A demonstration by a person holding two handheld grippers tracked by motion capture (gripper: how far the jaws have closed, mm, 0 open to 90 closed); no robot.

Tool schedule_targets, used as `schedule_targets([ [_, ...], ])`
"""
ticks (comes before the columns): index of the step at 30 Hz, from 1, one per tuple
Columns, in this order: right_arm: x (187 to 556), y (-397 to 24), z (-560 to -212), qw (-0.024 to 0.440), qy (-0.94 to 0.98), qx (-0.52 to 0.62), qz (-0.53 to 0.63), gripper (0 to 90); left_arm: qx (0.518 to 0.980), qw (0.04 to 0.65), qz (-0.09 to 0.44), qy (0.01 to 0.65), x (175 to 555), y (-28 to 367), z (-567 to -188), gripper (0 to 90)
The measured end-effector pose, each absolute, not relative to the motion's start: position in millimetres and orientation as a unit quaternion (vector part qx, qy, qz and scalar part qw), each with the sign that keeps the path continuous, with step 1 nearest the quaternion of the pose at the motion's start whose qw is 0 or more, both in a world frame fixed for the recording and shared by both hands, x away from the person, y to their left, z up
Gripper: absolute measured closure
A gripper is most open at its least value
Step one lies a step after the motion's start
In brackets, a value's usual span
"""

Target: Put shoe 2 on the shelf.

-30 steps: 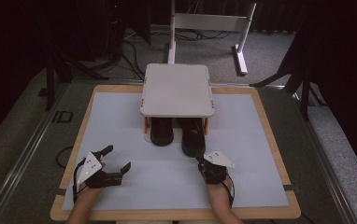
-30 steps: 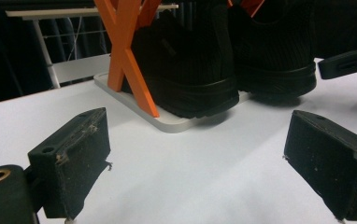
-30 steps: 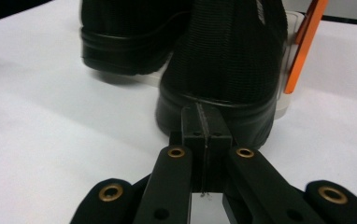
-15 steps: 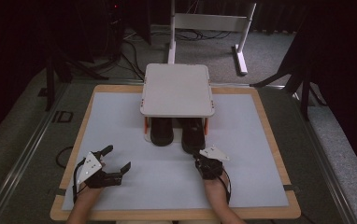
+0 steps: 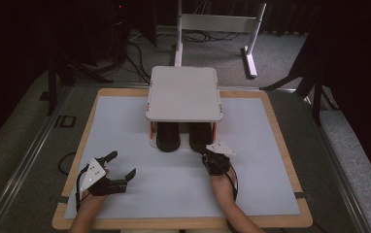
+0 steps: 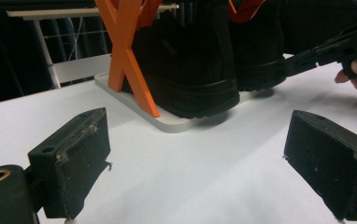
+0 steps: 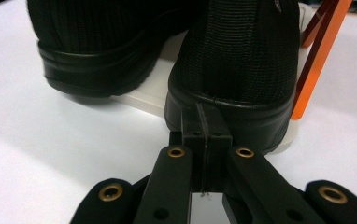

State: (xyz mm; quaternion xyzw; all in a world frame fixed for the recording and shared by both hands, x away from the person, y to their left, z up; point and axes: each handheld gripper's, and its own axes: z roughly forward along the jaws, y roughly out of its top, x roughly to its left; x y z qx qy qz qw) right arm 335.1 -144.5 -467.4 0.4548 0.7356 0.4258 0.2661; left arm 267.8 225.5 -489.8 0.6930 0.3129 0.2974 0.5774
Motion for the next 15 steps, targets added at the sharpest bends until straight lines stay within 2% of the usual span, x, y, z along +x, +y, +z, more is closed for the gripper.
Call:
schedule_targets([
  [12,340.7,-140.4,-472.8,0.263,0.743,0.446,0.424,90.0,0.692,0.578,0.298,0.314,267.7,225.6,-489.9,7.6],
  [13,341.3,-140.7,-473.3,0.256,0.743,0.446,0.428,88.8,0.692,0.578,0.298,0.314,267.7,225.7,-489.9,7.6],
  [15,341.2,-141.4,-473.5,0.234,0.746,0.439,0.442,72.5,0.693,0.577,0.297,0.314,267.8,225.7,-489.9,7.6],
])
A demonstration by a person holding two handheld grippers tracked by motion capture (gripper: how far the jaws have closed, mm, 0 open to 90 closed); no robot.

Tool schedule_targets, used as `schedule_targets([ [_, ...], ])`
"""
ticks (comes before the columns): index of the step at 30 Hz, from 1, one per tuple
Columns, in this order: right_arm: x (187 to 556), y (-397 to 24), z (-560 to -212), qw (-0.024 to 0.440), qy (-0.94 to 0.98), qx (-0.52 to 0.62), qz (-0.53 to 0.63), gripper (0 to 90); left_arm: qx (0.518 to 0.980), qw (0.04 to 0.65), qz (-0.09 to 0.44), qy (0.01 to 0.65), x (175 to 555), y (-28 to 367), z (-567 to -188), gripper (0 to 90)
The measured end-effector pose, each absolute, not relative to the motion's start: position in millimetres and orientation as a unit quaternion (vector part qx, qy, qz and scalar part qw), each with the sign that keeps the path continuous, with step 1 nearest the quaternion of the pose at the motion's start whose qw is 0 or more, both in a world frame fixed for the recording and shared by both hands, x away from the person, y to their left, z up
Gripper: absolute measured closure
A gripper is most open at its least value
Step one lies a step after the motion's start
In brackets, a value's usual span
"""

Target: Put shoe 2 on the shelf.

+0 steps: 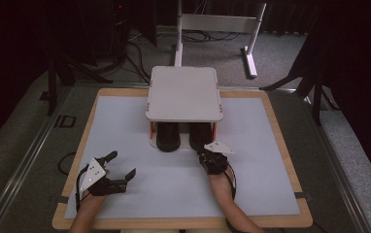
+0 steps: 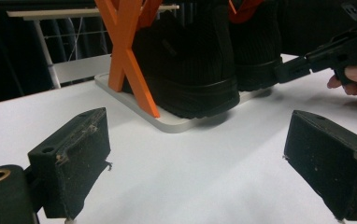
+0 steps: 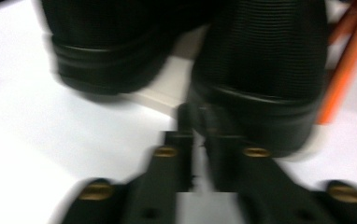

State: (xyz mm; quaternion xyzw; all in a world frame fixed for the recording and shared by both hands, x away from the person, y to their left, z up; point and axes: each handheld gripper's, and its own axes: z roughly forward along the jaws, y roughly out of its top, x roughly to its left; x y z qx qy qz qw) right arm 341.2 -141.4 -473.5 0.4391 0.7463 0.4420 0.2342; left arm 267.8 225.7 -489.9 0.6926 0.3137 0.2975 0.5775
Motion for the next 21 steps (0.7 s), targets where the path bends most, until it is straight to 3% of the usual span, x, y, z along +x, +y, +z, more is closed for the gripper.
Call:
schedule_targets([
  [4,335,-141,-474,0.226,0.759,0.408,0.454,43.7,0.693,0.578,0.297,0.314,268,226,-490,7.6],
  [7,325,-140,-476,0.287,0.745,0.397,0.453,22.0,0.693,0.578,0.298,0.313,268,226,-490,7.6],
  [11,317,-149,-475,0.267,0.748,0.384,0.471,13.3,0.693,0.577,0.298,0.313,268,226,-490,7.6],
  [21,309,-179,-479,0.270,0.755,0.373,0.467,13.6,0.693,0.578,0.298,0.313,268,226,-490,7.6],
])
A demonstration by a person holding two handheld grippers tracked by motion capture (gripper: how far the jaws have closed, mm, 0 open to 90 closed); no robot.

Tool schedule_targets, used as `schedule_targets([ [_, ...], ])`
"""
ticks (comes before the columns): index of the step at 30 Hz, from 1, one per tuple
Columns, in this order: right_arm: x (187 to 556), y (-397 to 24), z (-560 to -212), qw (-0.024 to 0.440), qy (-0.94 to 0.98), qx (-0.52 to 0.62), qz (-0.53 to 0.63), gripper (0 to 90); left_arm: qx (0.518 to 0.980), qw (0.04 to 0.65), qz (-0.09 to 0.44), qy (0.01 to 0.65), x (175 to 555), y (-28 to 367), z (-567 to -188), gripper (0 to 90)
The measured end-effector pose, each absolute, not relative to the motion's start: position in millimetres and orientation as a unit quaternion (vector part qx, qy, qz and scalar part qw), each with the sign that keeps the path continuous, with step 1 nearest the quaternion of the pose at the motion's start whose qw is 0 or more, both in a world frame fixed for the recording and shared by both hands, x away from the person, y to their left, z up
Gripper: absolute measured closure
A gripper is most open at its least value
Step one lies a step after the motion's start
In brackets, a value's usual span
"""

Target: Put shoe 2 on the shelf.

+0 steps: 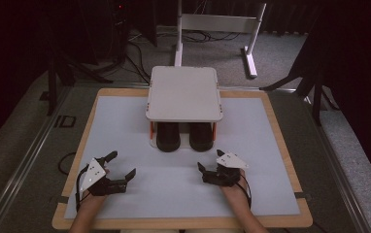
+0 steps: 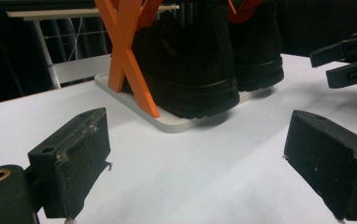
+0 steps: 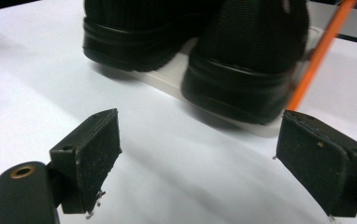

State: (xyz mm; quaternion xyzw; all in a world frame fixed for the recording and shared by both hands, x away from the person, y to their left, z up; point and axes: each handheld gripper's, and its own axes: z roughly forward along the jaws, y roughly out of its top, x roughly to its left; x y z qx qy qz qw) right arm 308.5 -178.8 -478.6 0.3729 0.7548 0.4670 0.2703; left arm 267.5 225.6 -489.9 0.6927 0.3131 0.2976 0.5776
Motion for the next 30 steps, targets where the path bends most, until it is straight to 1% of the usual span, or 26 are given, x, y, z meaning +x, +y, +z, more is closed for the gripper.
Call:
schedule_targets([
  [10,306,-206,-478,0.281,0.743,0.394,0.461,13.9,0.692,0.578,0.298,0.313,267,226,-490,7.6],
  [13,304,-222,-478,0.292,0.734,0.407,0.459,13.9,0.692,0.579,0.298,0.313,267,226,-490,7.6],
  [30,303,-280,-475,0.331,0.699,0.457,0.440,14.1,0.691,0.579,0.298,0.314,267,226,-490,7.6],
])
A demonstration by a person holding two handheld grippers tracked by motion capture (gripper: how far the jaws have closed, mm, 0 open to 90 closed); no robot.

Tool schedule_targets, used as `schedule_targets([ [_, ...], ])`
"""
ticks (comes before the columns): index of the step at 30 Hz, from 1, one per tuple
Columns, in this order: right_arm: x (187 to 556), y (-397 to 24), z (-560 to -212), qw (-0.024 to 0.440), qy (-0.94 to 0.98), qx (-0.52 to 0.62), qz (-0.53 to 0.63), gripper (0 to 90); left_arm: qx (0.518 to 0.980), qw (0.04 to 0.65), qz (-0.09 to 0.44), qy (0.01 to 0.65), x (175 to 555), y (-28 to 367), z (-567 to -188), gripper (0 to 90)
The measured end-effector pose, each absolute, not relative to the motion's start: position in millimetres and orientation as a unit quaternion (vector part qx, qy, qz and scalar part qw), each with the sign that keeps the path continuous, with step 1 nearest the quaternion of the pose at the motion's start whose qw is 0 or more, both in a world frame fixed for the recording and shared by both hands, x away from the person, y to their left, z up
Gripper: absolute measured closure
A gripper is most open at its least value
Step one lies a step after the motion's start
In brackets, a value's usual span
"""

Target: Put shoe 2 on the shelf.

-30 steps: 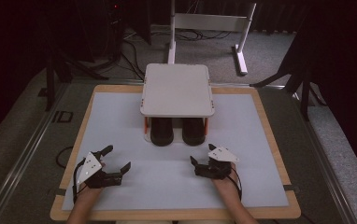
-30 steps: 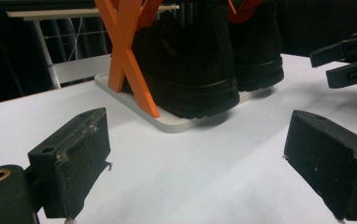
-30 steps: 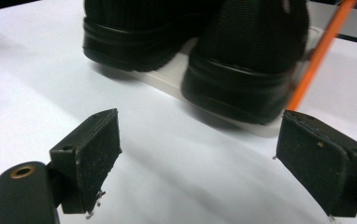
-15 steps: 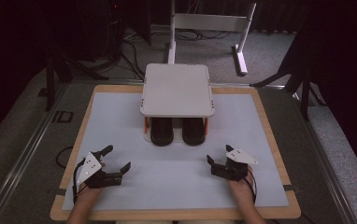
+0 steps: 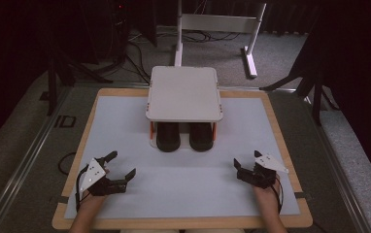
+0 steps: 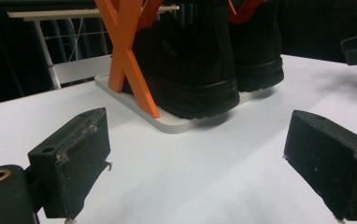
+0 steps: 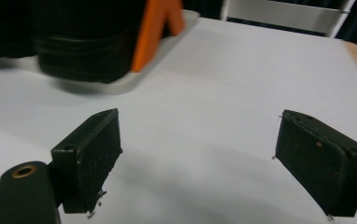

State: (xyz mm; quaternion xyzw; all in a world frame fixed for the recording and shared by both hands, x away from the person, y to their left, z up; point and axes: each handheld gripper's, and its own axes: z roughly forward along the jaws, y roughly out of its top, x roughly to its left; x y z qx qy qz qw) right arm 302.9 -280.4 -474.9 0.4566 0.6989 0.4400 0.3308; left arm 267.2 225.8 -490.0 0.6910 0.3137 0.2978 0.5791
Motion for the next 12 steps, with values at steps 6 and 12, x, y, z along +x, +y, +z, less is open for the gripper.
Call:
schedule_targets([
  [6,307,-302,-476,0.341,0.680,0.482,0.435,14.2,0.691,0.579,0.298,0.314,267,226,-490,7.6],
  [12,308,-305,-477,0.342,0.677,0.488,0.432,14.2,0.691,0.580,0.297,0.314,267,226,-490,7.6],
])
